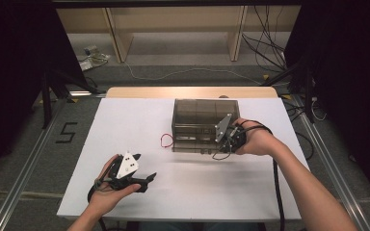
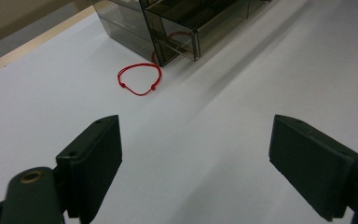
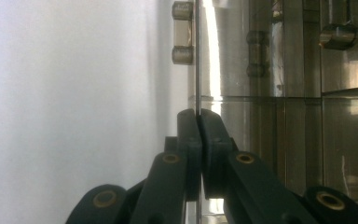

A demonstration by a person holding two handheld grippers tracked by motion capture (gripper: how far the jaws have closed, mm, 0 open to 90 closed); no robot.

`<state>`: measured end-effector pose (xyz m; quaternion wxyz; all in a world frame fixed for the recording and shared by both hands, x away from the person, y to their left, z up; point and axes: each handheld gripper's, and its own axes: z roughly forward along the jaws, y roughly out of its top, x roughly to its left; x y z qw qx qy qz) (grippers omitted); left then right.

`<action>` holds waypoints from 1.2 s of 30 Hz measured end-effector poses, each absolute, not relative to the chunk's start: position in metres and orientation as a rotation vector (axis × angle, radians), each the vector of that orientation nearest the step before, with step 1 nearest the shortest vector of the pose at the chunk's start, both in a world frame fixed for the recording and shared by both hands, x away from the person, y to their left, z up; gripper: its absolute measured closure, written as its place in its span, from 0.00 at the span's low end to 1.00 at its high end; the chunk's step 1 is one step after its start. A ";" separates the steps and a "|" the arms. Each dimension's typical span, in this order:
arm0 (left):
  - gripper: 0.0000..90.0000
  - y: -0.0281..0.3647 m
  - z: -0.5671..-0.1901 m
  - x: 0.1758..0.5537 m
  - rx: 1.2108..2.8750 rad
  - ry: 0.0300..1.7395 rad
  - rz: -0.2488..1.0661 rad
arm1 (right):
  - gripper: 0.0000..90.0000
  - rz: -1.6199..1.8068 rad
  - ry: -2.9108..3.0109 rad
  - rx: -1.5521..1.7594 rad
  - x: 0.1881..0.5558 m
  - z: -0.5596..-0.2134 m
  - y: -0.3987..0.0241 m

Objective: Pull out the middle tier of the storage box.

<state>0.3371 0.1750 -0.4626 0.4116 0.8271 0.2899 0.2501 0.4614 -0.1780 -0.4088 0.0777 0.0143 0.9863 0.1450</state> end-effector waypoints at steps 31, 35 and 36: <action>0.19 0.175 -0.462 0.337 2.080 0.729 0.632 | 0.98 0.487 2.958 0.037 0.445 -0.415 -0.182; 0.19 0.175 -0.463 0.337 2.081 0.728 0.631 | 0.99 0.492 2.952 0.036 0.445 -0.417 -0.182; 0.19 0.175 -0.463 0.337 2.081 0.728 0.631 | 0.99 0.492 2.952 0.036 0.445 -0.417 -0.182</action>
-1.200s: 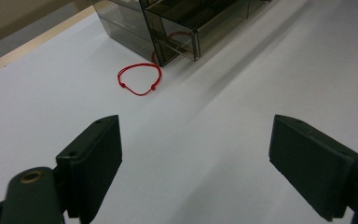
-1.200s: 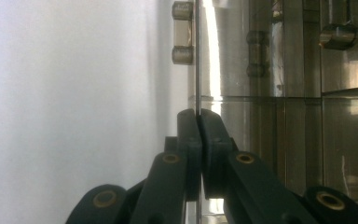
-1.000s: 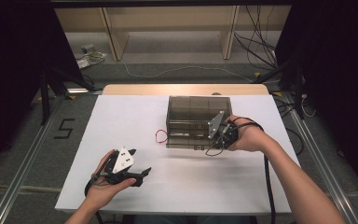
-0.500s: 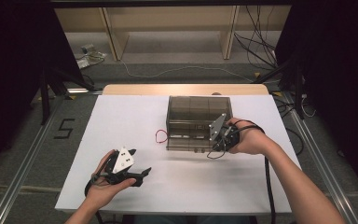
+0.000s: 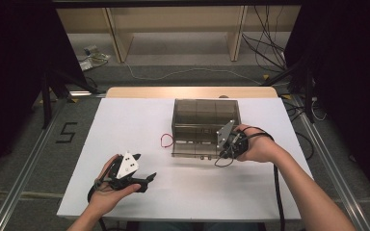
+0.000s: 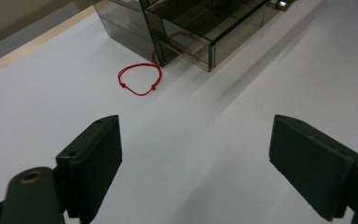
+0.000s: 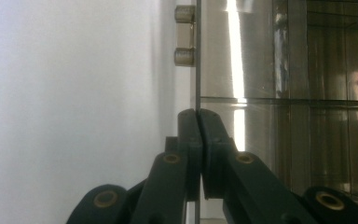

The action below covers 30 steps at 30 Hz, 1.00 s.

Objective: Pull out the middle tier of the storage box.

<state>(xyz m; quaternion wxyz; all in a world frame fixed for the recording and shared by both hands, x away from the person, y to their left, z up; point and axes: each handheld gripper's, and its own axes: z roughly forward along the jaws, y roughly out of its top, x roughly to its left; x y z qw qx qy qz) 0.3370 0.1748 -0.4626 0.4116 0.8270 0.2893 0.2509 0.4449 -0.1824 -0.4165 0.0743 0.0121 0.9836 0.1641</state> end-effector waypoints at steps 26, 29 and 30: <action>0.19 0.175 -0.463 0.337 2.082 0.730 0.629 | 0.47 0.790 2.873 0.313 0.440 -0.417 -0.195; 0.19 0.175 -0.463 0.337 2.083 0.732 0.627 | 0.36 0.912 2.821 0.398 0.437 -0.417 -0.199; 0.19 0.175 -0.463 0.337 2.086 0.732 0.628 | 0.35 0.958 2.794 0.415 0.435 -0.417 -0.200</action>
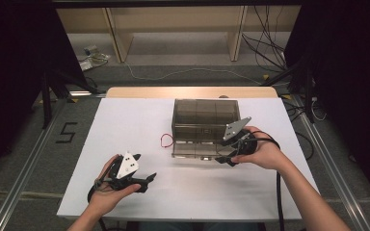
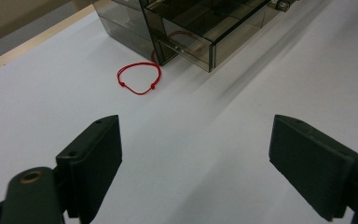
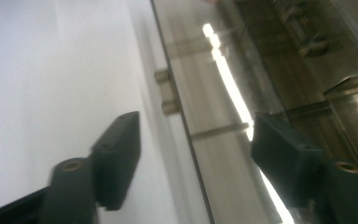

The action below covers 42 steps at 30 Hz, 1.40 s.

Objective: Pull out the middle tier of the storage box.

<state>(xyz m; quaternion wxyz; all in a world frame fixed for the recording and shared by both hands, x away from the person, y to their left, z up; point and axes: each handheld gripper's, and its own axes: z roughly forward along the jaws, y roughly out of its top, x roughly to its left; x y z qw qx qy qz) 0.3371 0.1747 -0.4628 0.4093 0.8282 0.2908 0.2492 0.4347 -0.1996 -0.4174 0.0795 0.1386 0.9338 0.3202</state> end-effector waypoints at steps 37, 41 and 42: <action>0.20 0.177 -0.464 0.338 2.094 0.779 0.640 | 0.18 1.267 2.391 0.733 0.355 -0.450 -0.222; 0.20 0.176 -0.464 0.338 2.089 0.780 0.636 | 0.18 1.271 2.402 0.752 0.344 -0.457 -0.225; 0.20 0.176 -0.464 0.338 2.089 0.778 0.636 | 0.18 1.271 2.402 0.752 0.344 -0.457 -0.225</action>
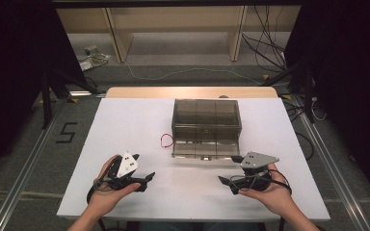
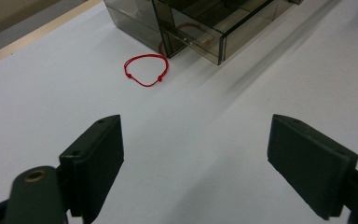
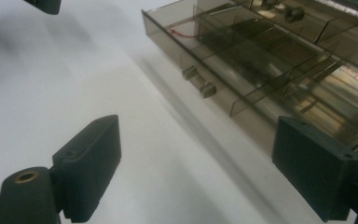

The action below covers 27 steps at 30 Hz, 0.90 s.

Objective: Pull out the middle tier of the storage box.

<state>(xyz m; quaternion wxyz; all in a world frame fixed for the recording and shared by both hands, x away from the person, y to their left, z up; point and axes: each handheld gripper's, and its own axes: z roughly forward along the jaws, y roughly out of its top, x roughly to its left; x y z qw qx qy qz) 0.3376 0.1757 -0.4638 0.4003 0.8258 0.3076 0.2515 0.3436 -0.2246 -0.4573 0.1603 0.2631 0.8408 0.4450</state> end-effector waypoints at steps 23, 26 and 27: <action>0.20 0.176 -0.466 0.342 2.088 0.779 0.607 | 0.18 1.296 2.410 0.771 0.335 -0.461 -0.226; 0.20 0.178 -0.465 0.342 2.084 0.773 0.606 | 0.18 1.307 2.406 0.770 0.336 -0.460 -0.225; 0.20 0.178 -0.464 0.342 2.082 0.772 0.605 | 0.18 1.305 2.406 0.767 0.336 -0.460 -0.225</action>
